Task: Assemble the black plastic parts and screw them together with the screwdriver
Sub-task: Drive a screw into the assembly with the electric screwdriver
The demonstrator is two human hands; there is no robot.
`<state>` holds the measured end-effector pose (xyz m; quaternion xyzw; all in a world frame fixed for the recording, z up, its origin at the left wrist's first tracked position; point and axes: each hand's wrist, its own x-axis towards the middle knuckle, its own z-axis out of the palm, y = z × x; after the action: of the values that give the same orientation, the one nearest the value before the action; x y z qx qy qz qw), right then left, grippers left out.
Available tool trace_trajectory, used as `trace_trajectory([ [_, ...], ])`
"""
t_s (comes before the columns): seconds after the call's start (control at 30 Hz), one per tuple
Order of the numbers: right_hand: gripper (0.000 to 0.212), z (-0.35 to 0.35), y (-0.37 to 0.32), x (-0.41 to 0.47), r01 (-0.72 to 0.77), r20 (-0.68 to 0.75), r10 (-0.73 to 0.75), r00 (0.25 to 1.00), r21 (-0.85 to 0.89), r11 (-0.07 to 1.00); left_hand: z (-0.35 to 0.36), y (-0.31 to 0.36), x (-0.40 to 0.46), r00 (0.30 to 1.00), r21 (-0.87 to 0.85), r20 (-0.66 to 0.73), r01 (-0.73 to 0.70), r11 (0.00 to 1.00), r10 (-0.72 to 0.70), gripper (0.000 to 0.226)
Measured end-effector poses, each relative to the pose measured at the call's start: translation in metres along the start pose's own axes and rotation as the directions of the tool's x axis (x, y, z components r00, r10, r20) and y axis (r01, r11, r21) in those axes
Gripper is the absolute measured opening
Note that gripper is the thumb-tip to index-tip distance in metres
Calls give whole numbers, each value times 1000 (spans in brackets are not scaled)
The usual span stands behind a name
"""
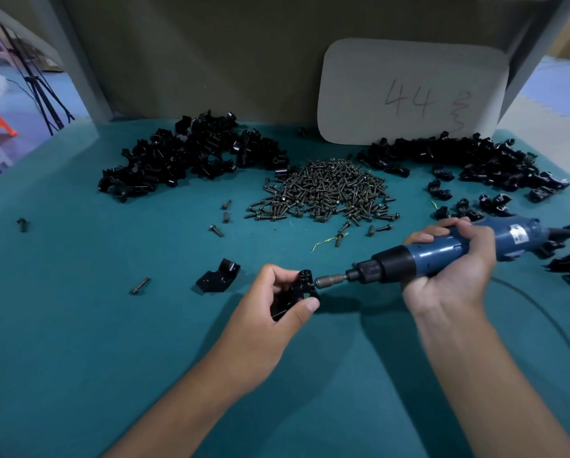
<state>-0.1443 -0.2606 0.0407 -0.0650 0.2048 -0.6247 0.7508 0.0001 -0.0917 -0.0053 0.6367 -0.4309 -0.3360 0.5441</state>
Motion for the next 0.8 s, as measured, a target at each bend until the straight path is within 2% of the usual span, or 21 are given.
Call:
trace_trajectory([
  [0.8,15,0,7,-3,12,-10,-13,1000,-34,999,0,2,0,1000,78,-26,-14,997,16,21],
])
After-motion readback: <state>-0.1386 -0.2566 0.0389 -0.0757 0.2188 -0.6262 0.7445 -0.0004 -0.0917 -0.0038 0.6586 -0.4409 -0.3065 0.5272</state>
